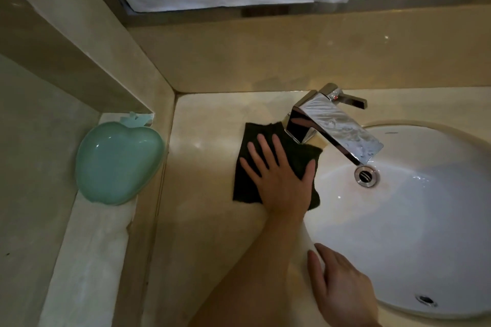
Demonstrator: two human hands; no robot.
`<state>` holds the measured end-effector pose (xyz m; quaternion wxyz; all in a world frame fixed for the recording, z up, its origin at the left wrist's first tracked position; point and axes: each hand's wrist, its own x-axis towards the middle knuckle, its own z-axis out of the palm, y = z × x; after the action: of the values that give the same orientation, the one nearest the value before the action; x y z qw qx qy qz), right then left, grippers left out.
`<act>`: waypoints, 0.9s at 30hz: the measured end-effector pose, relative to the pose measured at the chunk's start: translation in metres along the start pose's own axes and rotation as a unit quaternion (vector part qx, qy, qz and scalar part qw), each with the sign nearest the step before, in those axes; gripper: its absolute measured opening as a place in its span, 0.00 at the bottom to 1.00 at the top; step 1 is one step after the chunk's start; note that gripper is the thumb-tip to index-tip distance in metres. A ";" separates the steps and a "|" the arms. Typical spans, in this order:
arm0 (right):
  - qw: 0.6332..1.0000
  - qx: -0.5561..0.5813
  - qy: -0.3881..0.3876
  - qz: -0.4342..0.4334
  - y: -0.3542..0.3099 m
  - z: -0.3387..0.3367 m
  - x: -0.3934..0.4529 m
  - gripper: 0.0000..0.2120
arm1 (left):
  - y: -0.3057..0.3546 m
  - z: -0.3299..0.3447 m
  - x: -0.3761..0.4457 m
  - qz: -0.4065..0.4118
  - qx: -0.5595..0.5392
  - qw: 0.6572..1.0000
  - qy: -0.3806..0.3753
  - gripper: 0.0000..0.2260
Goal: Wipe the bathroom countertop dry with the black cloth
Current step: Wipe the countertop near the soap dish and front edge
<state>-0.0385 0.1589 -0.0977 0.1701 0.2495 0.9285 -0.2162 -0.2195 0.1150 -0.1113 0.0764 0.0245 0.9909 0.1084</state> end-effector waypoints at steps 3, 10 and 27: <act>1.000 0.003 0.000 -0.009 0.001 0.001 0.000 0.38 | 0.010 0.003 0.012 0.002 -0.015 1.000 0.005 0.44; 1.000 -0.001 -0.004 -0.020 -0.001 -0.004 0.001 0.37 | -0.013 0.003 -0.006 0.056 -0.032 0.997 0.029 0.27; 0.999 -0.009 0.009 -0.030 0.007 0.000 -0.003 0.32 | -0.235 -0.030 -0.177 -0.076 -0.024 0.997 0.023 0.25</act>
<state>-0.0319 0.1633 -0.0990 0.1573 0.2217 0.9391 -0.2103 -0.0567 -0.1323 -0.1083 0.0626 -0.0556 0.9884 0.1269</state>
